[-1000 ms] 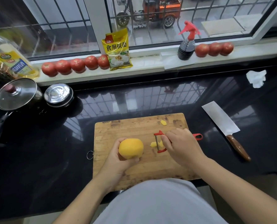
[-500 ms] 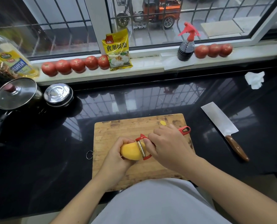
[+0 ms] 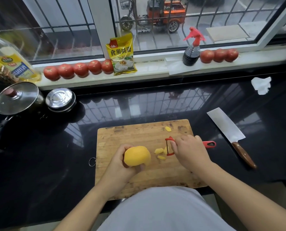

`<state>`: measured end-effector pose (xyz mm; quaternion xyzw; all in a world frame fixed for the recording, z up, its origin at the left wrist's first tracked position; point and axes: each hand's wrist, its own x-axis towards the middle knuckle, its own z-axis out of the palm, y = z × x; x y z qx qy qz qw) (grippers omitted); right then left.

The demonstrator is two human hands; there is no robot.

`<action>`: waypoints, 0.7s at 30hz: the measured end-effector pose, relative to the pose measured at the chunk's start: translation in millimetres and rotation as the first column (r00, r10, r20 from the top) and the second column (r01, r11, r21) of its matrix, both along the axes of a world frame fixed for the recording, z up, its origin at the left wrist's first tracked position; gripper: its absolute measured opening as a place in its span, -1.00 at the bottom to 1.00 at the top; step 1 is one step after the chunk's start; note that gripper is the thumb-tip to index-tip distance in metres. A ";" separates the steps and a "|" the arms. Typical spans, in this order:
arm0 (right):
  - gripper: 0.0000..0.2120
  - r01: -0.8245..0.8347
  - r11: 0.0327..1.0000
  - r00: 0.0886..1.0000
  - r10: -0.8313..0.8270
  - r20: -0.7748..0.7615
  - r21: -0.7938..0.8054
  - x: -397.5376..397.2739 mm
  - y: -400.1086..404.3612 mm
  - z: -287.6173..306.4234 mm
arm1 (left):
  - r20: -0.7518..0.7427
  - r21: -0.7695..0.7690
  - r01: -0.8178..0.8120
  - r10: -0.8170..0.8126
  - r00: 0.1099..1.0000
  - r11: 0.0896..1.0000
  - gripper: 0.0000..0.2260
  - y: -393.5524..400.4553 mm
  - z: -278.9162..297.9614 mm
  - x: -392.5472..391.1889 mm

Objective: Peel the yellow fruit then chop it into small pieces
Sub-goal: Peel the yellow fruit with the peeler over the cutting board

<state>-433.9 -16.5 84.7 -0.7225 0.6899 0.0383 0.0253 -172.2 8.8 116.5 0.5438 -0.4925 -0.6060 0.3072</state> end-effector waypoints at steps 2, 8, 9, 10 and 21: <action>-0.50 -0.026 0.999 0.995 0.030 0.097 -0.045 3.0 1.6 8.0 | 0.050 0.011 0.032 -0.032 0.998 0.999 -0.55 2.0 0.2 -2.5; -0.56 -0.175 0.957 0.905 0.250 0.344 -0.233 28.9 12.3 51.8 | 0.127 -0.033 0.070 -0.065 0.990 0.997 -0.56 3.2 -0.1 -11.4; -0.58 -0.202 0.945 0.898 0.284 0.337 -0.259 34.9 15.1 56.4 | 0.127 -0.042 0.060 -0.055 0.990 0.997 -0.56 3.5 0.2 -12.5; -0.60 -0.224 0.935 0.894 0.310 0.324 -0.276 40.1 18.2 58.2 | 0.129 -0.051 0.050 -0.043 0.991 0.997 -0.56 3.6 1.2 -13.5; -0.61 -0.175 0.962 0.904 0.242 0.353 -0.209 38.4 15.3 26.4 | 0.108 -0.034 -0.001 0.005 0.994 0.999 -0.57 12.2 0.0 -8.9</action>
